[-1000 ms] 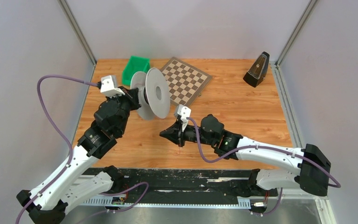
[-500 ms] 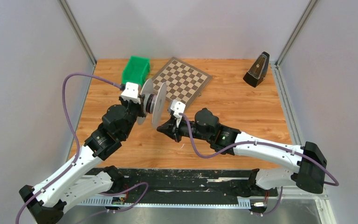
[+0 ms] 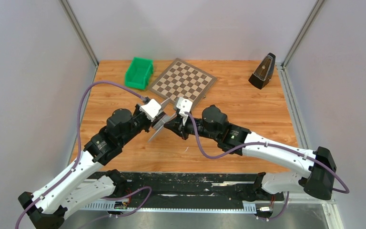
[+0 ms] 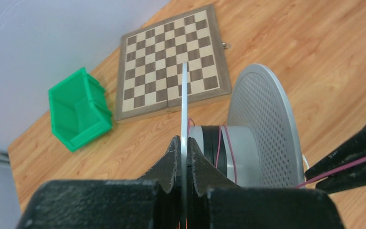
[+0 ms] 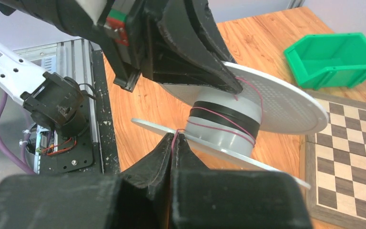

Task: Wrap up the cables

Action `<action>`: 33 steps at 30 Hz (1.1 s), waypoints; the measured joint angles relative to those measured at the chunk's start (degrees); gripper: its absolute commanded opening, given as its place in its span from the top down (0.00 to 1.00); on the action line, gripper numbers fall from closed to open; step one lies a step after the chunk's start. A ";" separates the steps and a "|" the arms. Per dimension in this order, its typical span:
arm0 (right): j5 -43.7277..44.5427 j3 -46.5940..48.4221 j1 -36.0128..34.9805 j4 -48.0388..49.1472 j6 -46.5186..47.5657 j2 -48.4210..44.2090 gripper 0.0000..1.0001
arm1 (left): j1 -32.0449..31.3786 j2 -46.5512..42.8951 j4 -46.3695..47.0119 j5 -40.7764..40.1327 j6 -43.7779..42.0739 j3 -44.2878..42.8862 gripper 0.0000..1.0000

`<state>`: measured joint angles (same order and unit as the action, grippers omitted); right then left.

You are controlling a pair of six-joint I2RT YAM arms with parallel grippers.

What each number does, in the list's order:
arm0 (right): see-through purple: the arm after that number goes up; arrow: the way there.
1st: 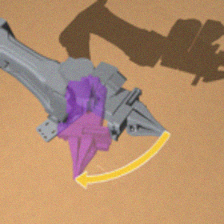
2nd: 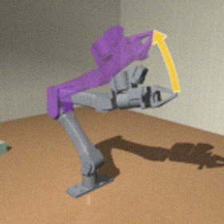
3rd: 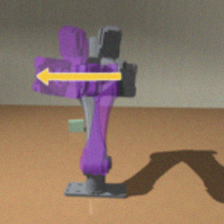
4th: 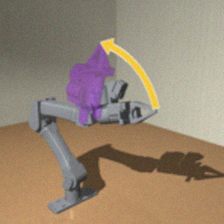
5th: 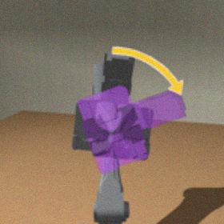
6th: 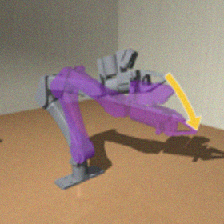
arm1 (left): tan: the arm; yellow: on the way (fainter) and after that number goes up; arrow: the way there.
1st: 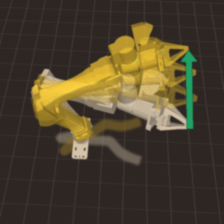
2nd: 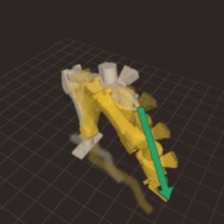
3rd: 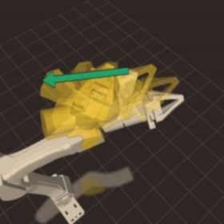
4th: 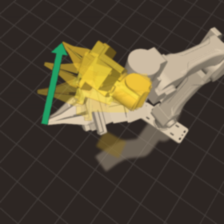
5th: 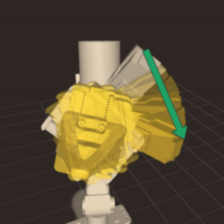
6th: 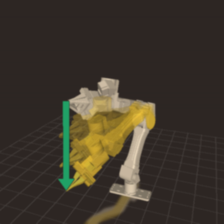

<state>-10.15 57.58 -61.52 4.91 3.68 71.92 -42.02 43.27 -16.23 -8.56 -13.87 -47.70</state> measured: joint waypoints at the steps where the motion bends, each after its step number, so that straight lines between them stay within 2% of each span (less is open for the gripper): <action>1: 0.04 0.00 0.07 -0.13 0.09 -0.09 1.00 | 0.00 0.00 -0.79 1.40 -0.74 -0.09 1.00; 13: 1.20 -2.73 1.66 -6.97 5.44 -7.80 1.00 | 0.17 0.00 -8.61 15.23 -7.45 -6.05 1.00; 19: -1.77 -4.92 2.34 -10.95 9.55 -14.16 1.00 | 0.15 0.17 -13.49 22.77 -11.13 -9.92 1.00; 33: -11.67 -9.35 2.34 -18.95 19.50 -16.33 0.96 | 0.81 4.83 -29.57 37.62 -31.52 -17.75 1.00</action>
<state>-21.82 48.23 -59.18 -14.04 23.18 55.59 -41.21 48.10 -45.80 29.06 -45.39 -65.45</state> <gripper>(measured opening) 0.029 0.019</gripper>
